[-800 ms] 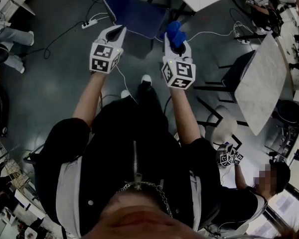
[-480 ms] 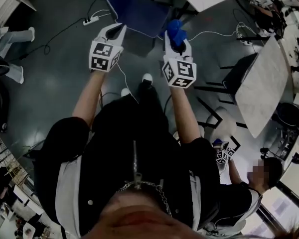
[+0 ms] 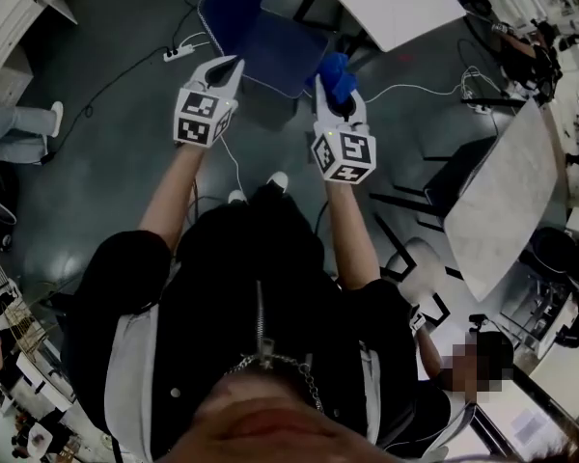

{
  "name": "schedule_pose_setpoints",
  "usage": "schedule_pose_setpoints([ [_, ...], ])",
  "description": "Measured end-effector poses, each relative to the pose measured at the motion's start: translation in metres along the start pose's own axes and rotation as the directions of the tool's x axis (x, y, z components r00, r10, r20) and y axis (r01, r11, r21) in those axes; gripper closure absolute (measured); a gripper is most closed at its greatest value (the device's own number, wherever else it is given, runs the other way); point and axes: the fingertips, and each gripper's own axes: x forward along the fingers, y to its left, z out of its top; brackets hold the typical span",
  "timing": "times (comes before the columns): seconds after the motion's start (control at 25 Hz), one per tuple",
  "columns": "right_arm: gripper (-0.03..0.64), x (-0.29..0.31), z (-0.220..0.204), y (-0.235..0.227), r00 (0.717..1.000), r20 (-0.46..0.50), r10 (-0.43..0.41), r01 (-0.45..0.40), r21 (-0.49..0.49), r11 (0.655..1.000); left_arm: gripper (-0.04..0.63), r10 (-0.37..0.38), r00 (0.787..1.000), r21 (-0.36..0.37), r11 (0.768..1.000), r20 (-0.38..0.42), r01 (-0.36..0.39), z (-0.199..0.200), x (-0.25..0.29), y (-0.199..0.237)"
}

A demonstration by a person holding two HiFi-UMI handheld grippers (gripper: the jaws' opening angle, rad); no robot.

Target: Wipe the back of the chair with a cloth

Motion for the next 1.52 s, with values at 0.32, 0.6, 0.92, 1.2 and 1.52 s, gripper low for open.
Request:
schedule_pose_setpoints([
  [0.32,0.508,0.042,0.015,-0.029,0.997,-0.001,0.079,-0.079,-0.014,0.997,0.586,0.064,0.998,-0.015,0.998,0.010,-0.064,0.026,0.039,0.018],
  [0.6,0.508,0.112,0.011,-0.058,0.991,-0.015,0.136,-0.135,0.015,0.991,0.585,0.108,0.994,-0.045,0.993,0.003,-0.108,0.026,0.098,0.053],
  [0.92,0.508,0.222,0.031,-0.082,0.978,-0.049,0.203,-0.204,-0.030,0.978,0.584,0.144,0.990,-0.099,0.985,-0.008,-0.144,0.038,0.177,0.112],
  [1.2,0.508,0.311,0.039,-0.089,0.960,-0.089,0.267,-0.272,-0.053,0.961,0.584,0.172,0.985,-0.111,0.978,-0.036,-0.175,0.042,0.224,0.162],
  [1.52,0.508,0.390,0.014,-0.107,0.922,-0.114,0.371,-0.376,-0.029,0.926,0.584,0.253,0.965,-0.127,0.957,-0.071,-0.260,0.023,0.261,0.182],
])
